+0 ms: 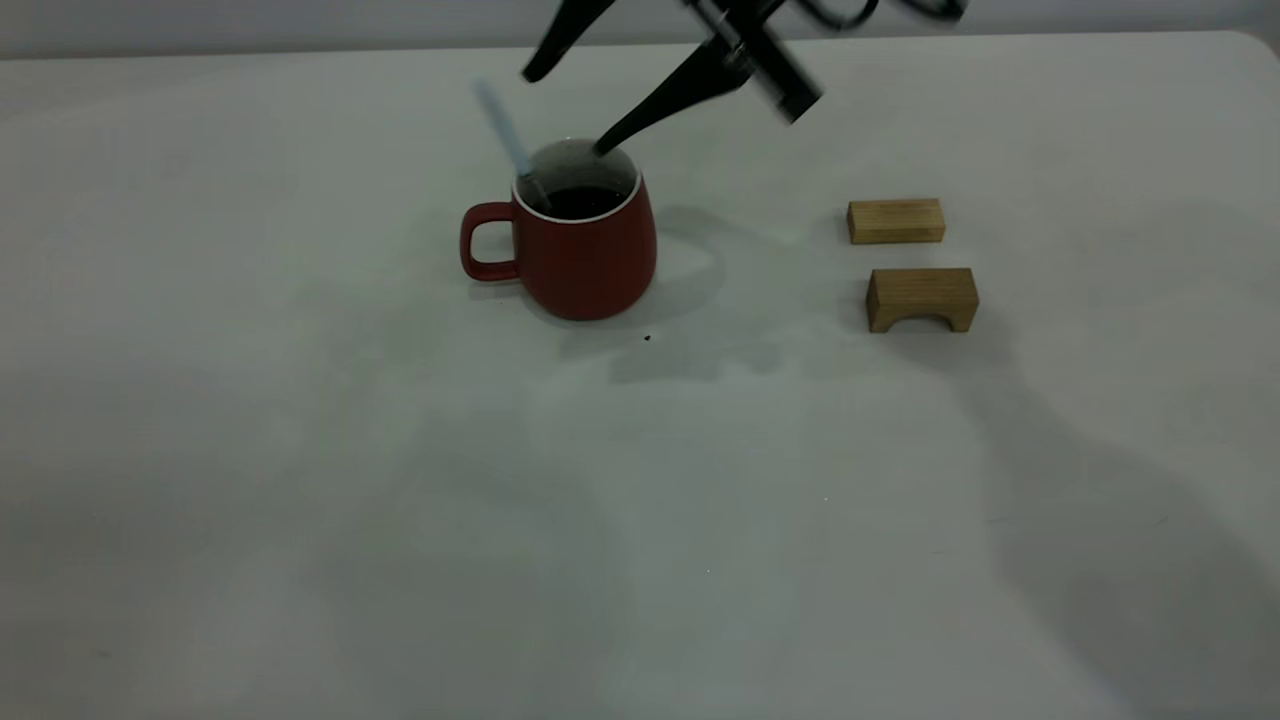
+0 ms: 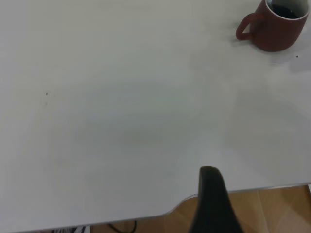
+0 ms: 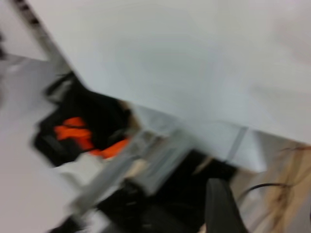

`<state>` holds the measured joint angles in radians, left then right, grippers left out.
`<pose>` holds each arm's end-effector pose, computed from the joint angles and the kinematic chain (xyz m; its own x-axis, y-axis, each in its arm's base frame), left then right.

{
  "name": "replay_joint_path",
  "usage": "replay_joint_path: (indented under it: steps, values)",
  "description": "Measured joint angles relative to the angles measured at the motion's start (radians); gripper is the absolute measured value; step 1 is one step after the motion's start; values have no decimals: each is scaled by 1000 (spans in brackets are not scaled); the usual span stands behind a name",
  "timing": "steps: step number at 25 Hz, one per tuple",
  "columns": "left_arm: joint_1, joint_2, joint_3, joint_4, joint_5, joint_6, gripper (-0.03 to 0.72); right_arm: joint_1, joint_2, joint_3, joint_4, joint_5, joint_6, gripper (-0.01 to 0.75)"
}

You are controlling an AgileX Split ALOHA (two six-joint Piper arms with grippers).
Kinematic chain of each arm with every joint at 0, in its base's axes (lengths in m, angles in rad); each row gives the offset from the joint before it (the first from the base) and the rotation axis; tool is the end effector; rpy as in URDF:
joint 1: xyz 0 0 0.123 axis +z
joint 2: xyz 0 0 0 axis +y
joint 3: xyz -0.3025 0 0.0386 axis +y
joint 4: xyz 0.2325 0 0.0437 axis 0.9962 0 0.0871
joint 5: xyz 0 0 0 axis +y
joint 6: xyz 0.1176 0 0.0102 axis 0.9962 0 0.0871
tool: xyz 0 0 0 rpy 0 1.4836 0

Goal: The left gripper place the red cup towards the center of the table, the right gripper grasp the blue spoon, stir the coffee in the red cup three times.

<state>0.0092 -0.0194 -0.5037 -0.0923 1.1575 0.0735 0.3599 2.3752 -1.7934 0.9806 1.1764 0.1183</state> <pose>-0.0230 -0.0102 0.2486 -0.5163 0.0315 -0.8558 0.0818 0.9966 -0.0127 0.4118 0.2517 0.1388 -0.9408 0.0549 0.3346 0.2861 0.6579 0.6966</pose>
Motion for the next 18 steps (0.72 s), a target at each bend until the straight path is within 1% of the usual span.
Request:
replay_joint_path:
  steps: [4,10,12,14,18]
  values:
    - [0,0,0,0,0,0,560,0,-99,0,-216,12,0,385]
    - [0,0,0,0,0,0,560,0,-276,1,-562,29,-25,245]
    - [0,0,0,0,0,0,560,0,-348,1,-675,35,-27,212]
    - [0,0,0,0,0,0,560,0,-418,5,-781,40,-42,195]
    - [0,0,0,0,0,0,560,0,-586,46,-989,46,-50,192]
